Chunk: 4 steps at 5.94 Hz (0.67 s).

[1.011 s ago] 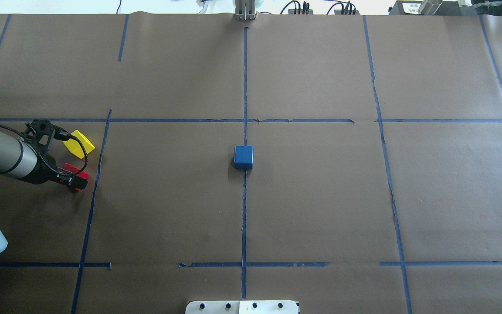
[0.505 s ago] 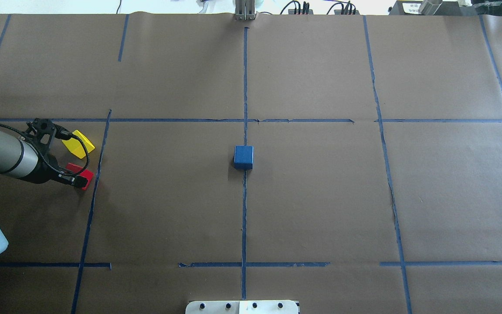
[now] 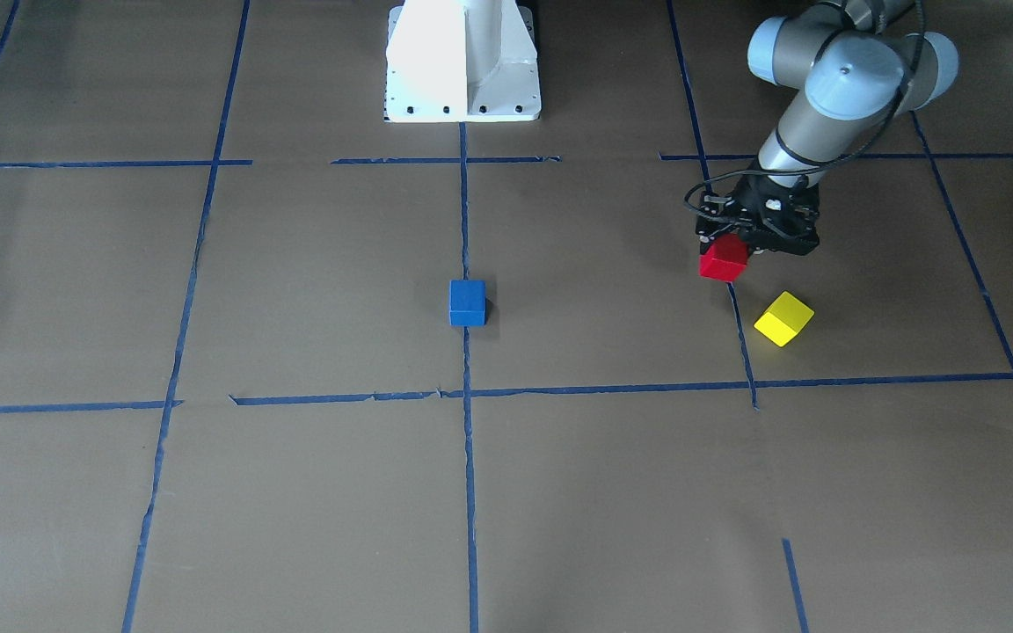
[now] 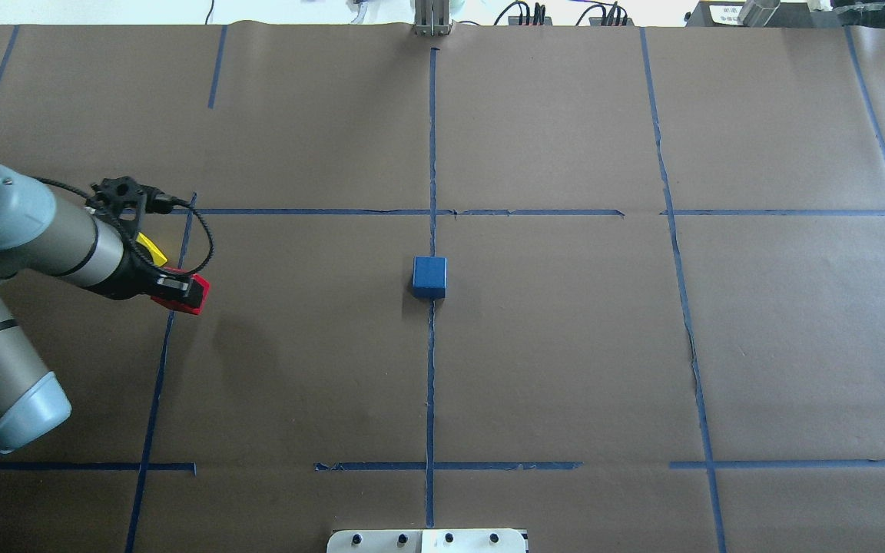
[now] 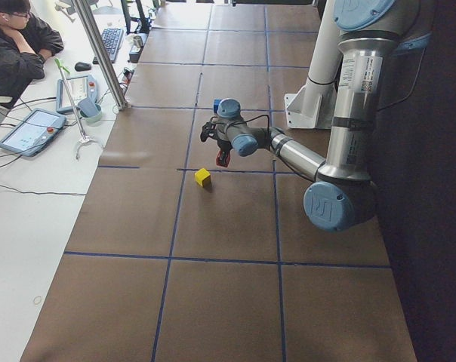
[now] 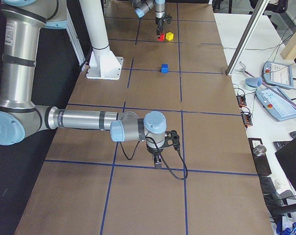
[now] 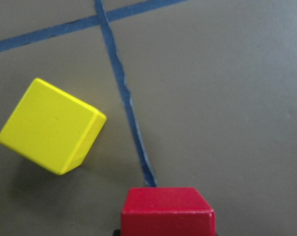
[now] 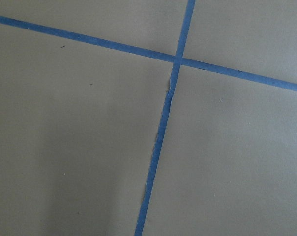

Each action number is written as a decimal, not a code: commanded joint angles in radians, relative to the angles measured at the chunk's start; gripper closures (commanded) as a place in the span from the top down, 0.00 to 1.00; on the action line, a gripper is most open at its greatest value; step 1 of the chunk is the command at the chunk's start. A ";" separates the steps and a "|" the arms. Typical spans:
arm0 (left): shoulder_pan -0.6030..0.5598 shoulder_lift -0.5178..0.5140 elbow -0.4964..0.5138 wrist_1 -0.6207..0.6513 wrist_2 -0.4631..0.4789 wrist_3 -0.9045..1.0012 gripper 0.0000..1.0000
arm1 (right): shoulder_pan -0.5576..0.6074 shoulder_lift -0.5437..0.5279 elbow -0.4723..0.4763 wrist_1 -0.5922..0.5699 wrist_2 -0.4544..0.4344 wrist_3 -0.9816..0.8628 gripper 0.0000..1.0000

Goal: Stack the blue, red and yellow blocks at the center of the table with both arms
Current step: 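Carry the red cube with the left gripper onto the blue cube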

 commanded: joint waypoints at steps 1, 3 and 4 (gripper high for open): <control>0.054 -0.236 0.016 0.253 0.002 -0.074 0.07 | 0.000 -0.001 0.001 0.000 0.000 0.003 1.00; 0.107 -0.453 0.160 0.294 0.066 -0.219 0.07 | 0.000 0.003 0.004 0.000 0.002 0.004 1.00; 0.138 -0.568 0.279 0.293 0.101 -0.267 0.07 | 0.000 0.005 0.004 0.000 0.002 0.004 1.00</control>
